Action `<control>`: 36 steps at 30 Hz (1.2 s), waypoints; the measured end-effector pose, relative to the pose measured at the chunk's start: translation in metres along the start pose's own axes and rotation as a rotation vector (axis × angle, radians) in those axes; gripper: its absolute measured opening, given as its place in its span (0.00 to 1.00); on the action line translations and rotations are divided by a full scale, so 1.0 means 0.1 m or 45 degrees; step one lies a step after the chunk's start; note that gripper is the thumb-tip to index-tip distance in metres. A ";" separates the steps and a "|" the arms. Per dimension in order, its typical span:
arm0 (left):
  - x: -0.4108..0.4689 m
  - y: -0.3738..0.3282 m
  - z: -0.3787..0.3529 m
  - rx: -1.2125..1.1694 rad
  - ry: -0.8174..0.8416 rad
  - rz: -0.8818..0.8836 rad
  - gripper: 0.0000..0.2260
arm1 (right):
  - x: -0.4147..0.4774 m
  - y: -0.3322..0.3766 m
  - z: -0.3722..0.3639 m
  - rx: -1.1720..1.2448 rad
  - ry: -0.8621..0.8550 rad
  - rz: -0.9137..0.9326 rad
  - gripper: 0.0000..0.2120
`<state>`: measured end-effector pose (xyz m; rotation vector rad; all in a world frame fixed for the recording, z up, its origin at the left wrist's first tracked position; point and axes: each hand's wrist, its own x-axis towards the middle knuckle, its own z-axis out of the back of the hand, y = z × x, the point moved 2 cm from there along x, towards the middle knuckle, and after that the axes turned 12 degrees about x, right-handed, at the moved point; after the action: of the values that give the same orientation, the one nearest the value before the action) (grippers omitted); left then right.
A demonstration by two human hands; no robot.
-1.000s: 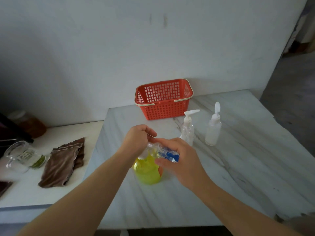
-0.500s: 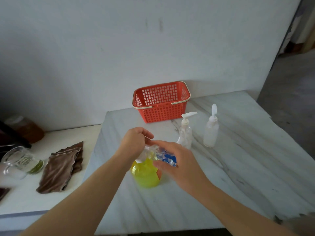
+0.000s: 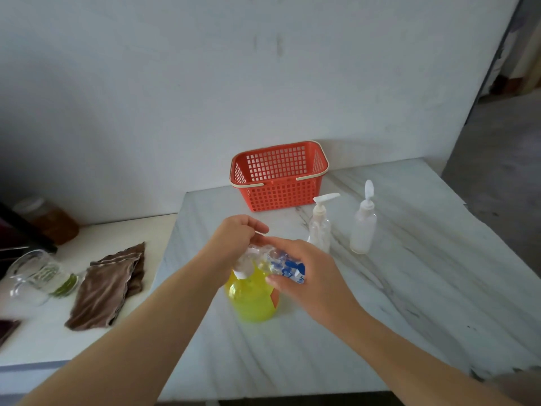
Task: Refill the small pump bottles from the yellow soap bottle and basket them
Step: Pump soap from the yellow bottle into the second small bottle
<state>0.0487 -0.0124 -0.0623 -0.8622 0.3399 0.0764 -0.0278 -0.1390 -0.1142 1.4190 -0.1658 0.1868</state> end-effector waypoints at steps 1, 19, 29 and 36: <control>0.00 0.01 0.00 0.015 -0.007 0.006 0.14 | 0.00 -0.01 -0.01 -0.004 0.005 -0.004 0.25; -0.03 0.00 0.07 -0.099 0.032 0.127 0.11 | 0.03 0.00 0.00 -0.029 0.051 0.001 0.25; 0.03 0.10 -0.05 0.031 -0.092 0.093 0.15 | -0.01 -0.01 0.00 -0.067 0.010 0.002 0.25; 0.00 0.08 -0.03 0.022 -0.052 0.079 0.15 | 0.00 0.02 0.01 -0.080 0.016 0.005 0.25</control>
<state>0.0460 -0.0096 -0.0701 -0.8316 0.3287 0.1480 -0.0288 -0.1393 -0.1118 1.3551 -0.1627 0.1926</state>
